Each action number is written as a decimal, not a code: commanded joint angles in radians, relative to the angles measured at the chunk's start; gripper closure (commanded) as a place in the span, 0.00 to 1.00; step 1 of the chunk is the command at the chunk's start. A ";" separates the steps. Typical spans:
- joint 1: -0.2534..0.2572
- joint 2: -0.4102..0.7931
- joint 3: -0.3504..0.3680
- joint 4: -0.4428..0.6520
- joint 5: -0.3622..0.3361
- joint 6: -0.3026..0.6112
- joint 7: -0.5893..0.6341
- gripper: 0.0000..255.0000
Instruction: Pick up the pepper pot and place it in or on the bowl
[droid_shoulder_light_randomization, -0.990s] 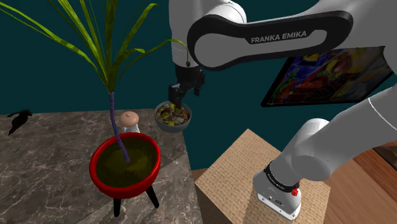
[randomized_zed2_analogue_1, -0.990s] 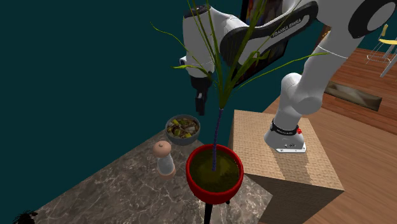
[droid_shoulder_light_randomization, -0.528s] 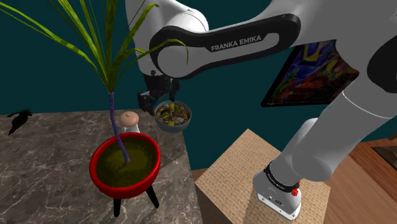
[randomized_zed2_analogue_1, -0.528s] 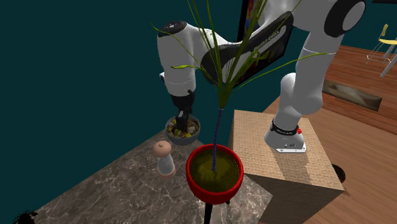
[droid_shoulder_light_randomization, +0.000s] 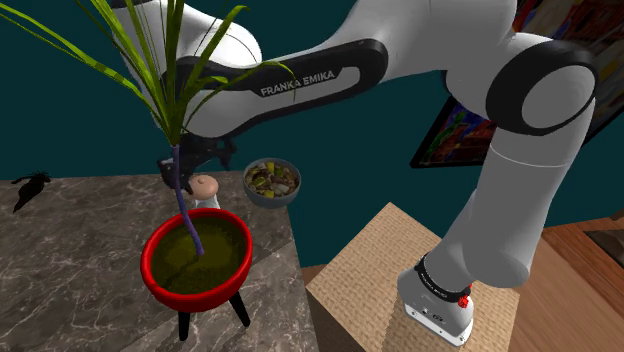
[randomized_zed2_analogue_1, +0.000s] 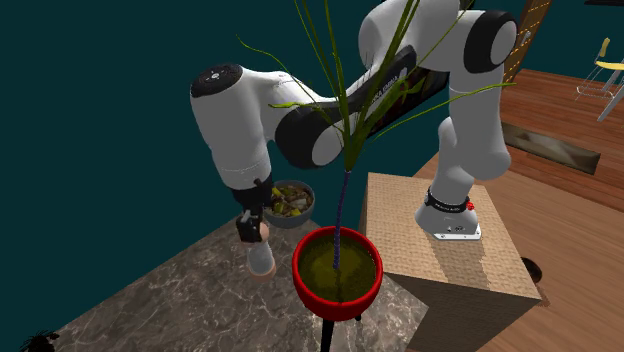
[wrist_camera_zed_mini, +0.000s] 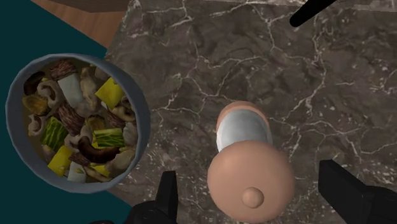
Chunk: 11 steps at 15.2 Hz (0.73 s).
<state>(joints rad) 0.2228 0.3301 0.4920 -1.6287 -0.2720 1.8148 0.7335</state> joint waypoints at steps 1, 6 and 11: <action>0.018 0.046 -0.004 0.036 -0.022 0.005 0.018 0.00; 0.012 0.055 -0.010 -0.019 -0.031 0.067 0.025 0.00; 0.010 0.059 -0.012 -0.035 -0.035 0.086 0.028 0.00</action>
<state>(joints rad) 0.2330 0.3895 0.4802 -1.6615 -0.3067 1.8992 0.7612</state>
